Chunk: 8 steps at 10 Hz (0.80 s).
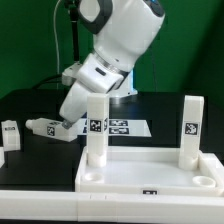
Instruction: Assemble desk
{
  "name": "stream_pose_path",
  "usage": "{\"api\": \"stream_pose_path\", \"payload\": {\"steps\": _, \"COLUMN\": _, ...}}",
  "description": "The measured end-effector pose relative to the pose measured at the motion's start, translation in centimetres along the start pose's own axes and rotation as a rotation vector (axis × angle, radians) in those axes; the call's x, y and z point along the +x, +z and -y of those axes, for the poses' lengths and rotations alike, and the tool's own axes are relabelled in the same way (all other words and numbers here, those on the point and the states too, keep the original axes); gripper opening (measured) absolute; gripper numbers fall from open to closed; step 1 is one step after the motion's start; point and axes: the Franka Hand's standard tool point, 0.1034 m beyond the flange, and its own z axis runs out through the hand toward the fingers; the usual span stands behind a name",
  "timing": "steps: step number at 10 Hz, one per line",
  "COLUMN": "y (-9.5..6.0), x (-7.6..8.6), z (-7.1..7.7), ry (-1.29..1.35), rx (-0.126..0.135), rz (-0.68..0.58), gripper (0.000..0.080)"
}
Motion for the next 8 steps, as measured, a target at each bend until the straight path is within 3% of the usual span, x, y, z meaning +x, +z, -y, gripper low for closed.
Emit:
{"api": "stream_pose_path", "payload": {"steps": 1, "y": 0.1, "x": -0.6, "z": -0.2, "ry": 0.015, "rx": 0.000, "rz": -0.002, "gripper": 0.0649}}
{"api": "stream_pose_path", "payload": {"steps": 4, "y": 0.2, "x": 0.1, "z": 0.2, "ry": 0.009, "rx": 0.009, "rz": 0.018, "gripper": 0.0649}}
{"api": "stream_pose_path", "payload": {"steps": 5, "y": 0.3, "x": 0.1, "z": 0.7, "ry": 0.027, "rx": 0.026, "rz": 0.093, "gripper": 0.0649}}
{"api": "stream_pose_path", "payload": {"steps": 7, "y": 0.5, "x": 0.4, "z": 0.6, "ry": 0.005, "rx": 0.025, "rz": 0.172, "gripper": 0.0649}}
{"api": "stream_pose_path", "payload": {"steps": 8, "y": 0.6, "x": 0.2, "z": 0.8, "ry": 0.002, "rx": 0.042, "rz": 0.240, "gripper": 0.0649}}
